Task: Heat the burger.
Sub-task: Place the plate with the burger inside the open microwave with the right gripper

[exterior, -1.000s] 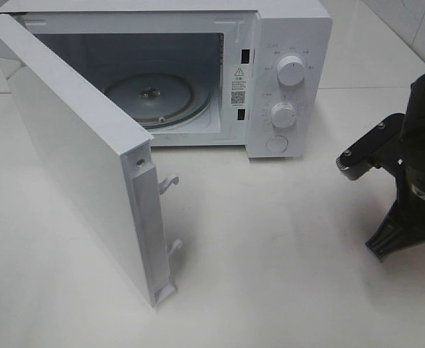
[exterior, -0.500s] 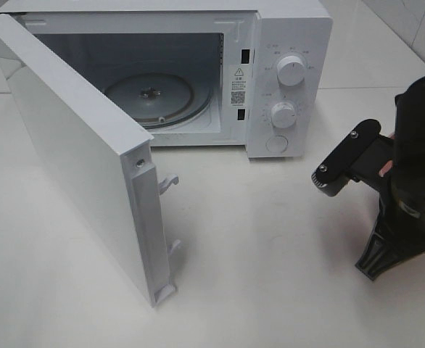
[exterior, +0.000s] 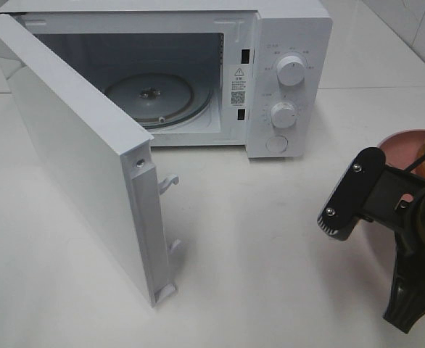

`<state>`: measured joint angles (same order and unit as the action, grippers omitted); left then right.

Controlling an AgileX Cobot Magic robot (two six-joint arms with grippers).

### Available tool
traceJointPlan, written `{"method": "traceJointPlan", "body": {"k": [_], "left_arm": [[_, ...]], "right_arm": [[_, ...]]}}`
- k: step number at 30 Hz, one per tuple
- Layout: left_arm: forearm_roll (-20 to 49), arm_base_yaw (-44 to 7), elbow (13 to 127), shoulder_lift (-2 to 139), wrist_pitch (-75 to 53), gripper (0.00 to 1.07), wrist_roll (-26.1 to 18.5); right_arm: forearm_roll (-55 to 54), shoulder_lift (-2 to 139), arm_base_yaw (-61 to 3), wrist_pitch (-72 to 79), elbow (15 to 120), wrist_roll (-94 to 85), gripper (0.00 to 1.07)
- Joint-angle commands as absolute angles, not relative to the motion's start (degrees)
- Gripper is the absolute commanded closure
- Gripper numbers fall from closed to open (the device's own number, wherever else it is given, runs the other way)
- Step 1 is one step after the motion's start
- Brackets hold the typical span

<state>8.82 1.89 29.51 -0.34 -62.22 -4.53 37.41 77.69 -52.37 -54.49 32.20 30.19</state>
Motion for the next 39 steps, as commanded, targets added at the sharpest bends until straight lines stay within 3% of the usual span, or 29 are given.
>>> {"method": "traceJointPlan", "body": {"k": [1,14,39], "left_arm": [[9.3,1.8,29.6,-1.2,-61.5,0.07,-4.4],[9.3,1.8,29.6,-1.2,-61.5,0.07,-4.4],[9.3,1.8,29.6,-1.2,-61.5,0.07,-4.4]], "right_arm": [[40.9,75.8,-55.5,-59.3,31.9,28.6,1.07],[41.0,75.6,-62.9,-60.7,31.7,24.2,1.07],[43.0,75.7,-63.1,-49.0,31.7,6.9,1.07]]}}
